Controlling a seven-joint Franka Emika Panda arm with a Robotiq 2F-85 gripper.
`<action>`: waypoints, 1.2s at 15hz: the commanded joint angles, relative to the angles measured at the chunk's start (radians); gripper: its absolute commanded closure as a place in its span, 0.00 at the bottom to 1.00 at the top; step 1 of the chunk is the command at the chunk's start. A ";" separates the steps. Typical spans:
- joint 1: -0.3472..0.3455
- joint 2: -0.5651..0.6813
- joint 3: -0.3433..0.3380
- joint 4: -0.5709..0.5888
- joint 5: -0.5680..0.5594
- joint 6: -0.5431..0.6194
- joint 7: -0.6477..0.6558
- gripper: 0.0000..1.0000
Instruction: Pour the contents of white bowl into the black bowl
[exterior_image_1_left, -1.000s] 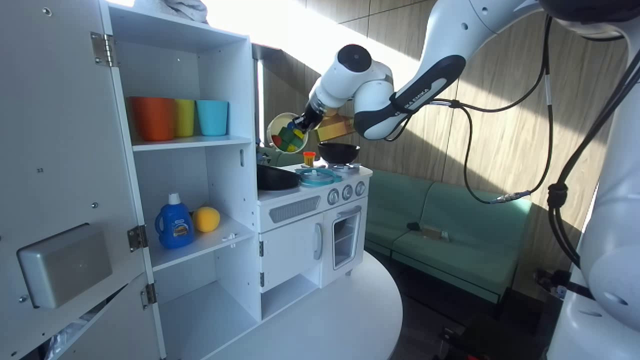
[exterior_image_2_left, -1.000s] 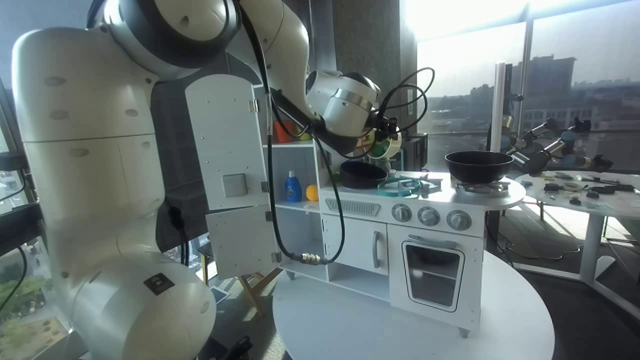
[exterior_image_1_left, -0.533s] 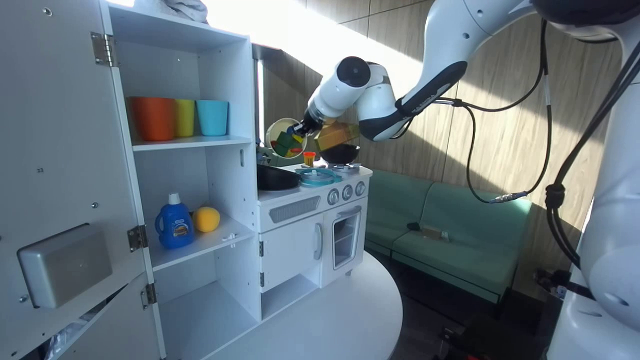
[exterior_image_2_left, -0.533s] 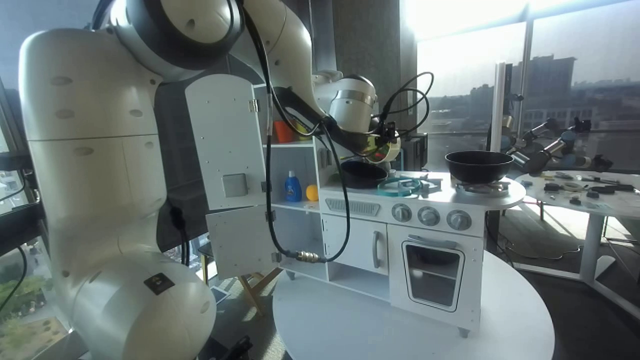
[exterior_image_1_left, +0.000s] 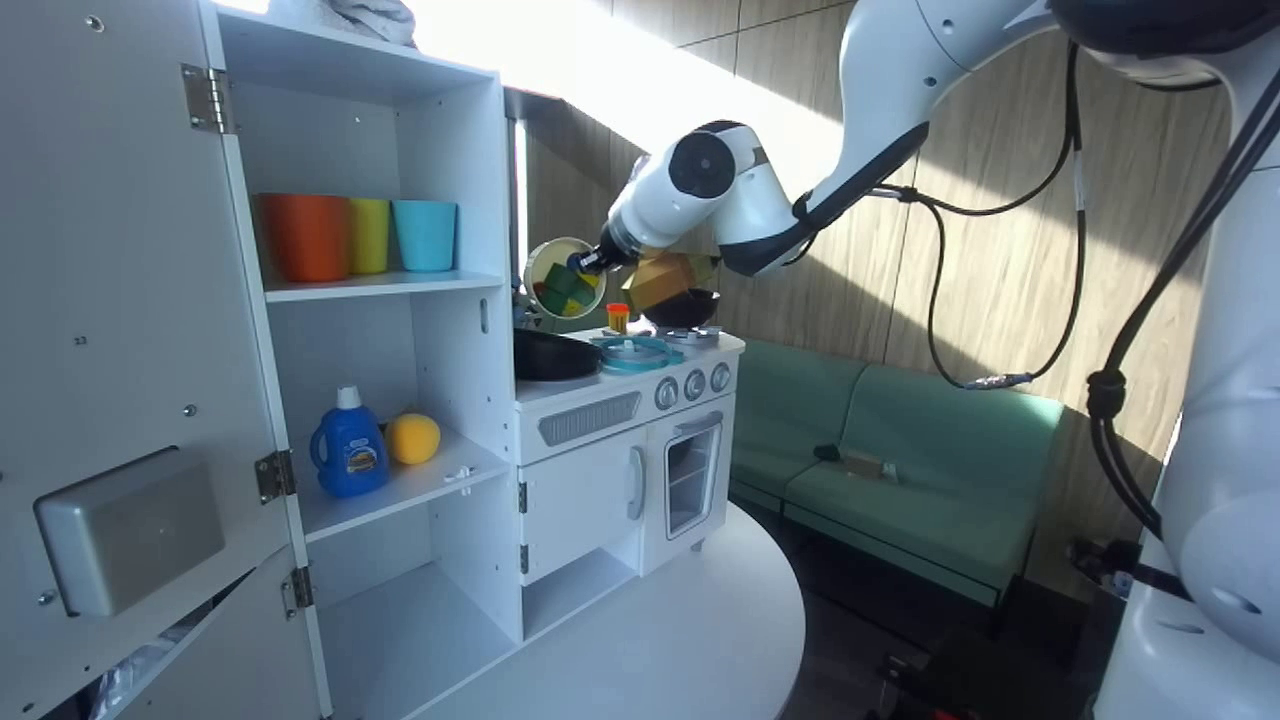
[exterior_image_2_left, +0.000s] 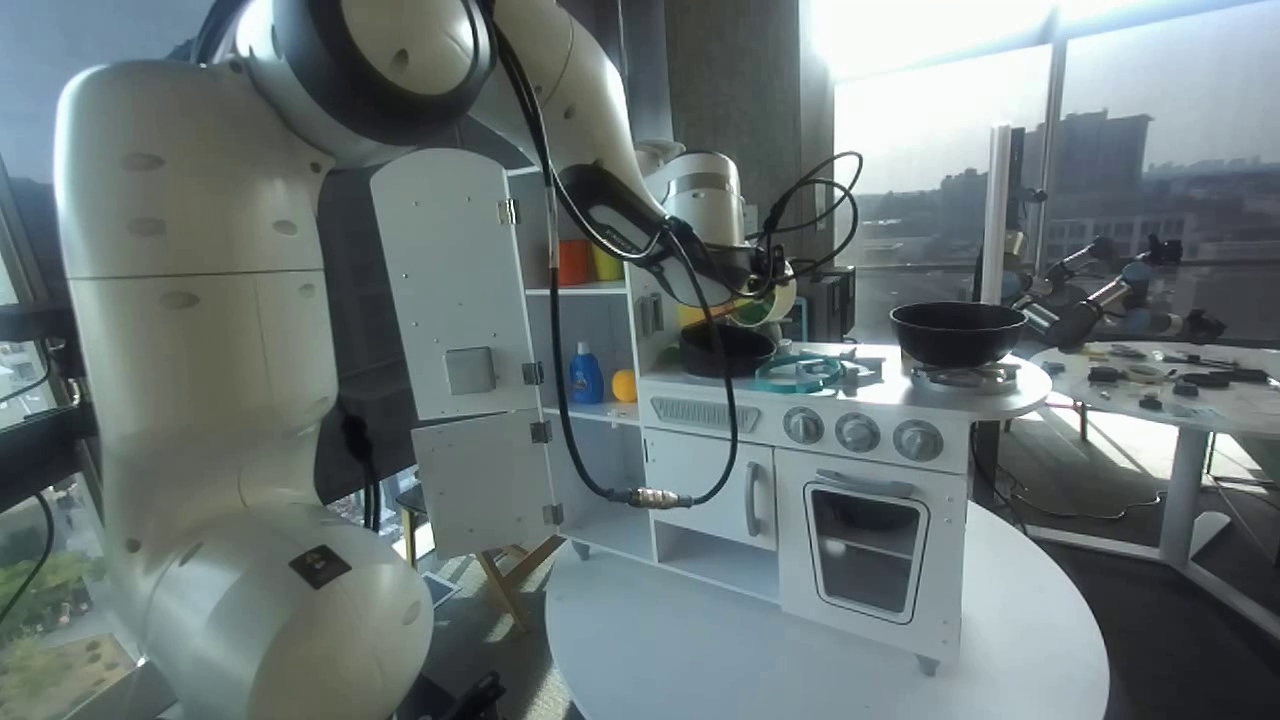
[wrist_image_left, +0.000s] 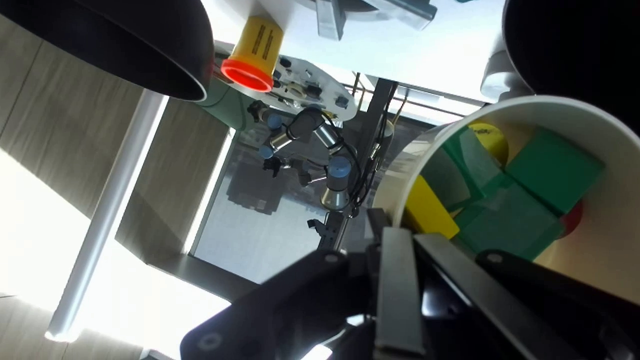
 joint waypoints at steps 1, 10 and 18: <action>0.014 0.000 0.022 0.037 -0.175 -0.042 0.178 0.95; 0.021 -0.005 0.062 -0.015 -0.463 -0.222 0.427 0.95; 0.028 -0.021 0.076 -0.044 -0.581 -0.342 0.526 0.95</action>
